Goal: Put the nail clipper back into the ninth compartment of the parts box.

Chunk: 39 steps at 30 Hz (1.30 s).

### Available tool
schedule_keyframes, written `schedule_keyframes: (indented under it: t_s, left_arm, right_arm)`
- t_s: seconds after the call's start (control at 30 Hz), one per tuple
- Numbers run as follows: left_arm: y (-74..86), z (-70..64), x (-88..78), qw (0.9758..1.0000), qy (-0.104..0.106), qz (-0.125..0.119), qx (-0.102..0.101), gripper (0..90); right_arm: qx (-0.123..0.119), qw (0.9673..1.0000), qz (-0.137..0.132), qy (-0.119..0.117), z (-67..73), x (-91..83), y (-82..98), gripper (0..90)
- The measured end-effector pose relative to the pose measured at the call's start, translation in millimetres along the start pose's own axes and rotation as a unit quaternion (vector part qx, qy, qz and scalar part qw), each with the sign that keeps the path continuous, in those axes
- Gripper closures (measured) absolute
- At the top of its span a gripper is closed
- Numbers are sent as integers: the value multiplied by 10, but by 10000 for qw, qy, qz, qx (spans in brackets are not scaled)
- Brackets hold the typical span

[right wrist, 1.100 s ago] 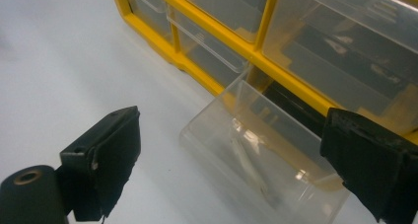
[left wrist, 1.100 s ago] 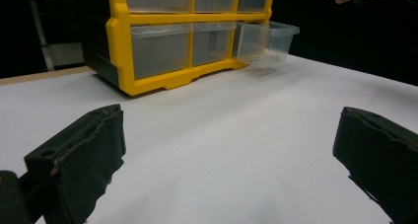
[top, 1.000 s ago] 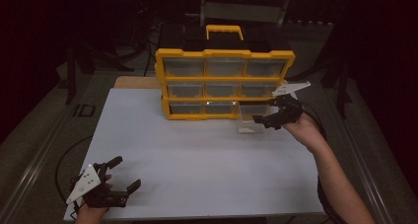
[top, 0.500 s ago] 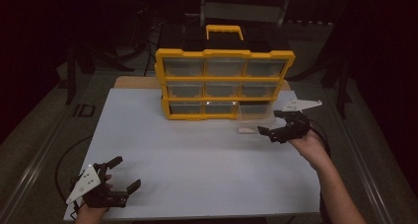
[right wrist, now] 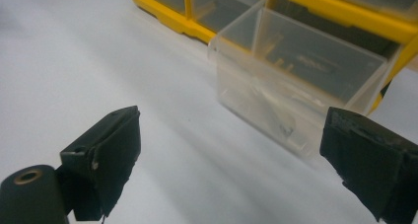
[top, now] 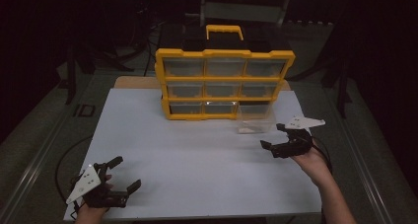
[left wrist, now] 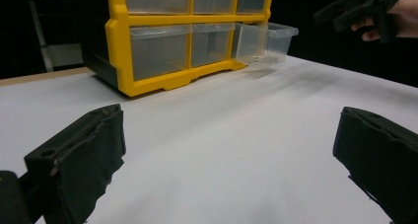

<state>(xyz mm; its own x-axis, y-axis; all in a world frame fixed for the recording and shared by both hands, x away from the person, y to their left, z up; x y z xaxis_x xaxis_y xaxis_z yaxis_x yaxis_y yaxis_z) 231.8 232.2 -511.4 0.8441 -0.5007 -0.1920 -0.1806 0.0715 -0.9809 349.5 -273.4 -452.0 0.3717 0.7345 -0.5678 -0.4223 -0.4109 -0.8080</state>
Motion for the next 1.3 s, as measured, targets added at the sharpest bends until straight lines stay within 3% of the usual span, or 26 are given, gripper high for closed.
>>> schedule_keyframes:
  t_s: [0.3, 0.73, 0.83, 1.07, 1.13, 1.3]
  left_arm:
    - [0, 4, 0, 10000, -2, 0, 4, 1]
    - [2, 5, -1, 10000, -3, 4, 5, 1]
    - [2, 7, -2, 10000, -7, 4, 1, 1]
    - [6, 7, -2, 10000, 0, 18, 11, 1]
    - [10, 7, 1, 10000, 17, 25, 3, 0]
    - [15, 2, 11, 10000, 39, 39, 5, 0]
  right_arm:
    - [-11, 10000, -32, -42, 59, 94, 285, 86]
    - [187, 9998, 19, 4, 88, 199, 626, 86]
    - [253, 9997, -72, -23, 97, 199, 692, 87]
    - [320, 9990, -103, 300, 104, 191, 799, 87]
    - [254, 9984, -25, 495, 103, 183, 836, 87]
    - [122, 9979, 140, 625, 102, 220, 882, 87]
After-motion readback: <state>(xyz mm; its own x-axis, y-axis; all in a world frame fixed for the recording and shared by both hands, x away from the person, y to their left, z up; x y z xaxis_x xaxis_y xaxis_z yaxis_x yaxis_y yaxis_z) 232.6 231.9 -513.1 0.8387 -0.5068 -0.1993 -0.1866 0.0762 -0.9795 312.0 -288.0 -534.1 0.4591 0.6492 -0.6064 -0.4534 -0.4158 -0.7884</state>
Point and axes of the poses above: each handheld gripper's, and its own axes: x roughly forward along the jaws, y roughly out of its underside, z roughly to its left, the point moved 4 cm from there along x, roughly forward along the jaws, and after that the axes turned 15 degrees about -y, right-handed, at the moved point
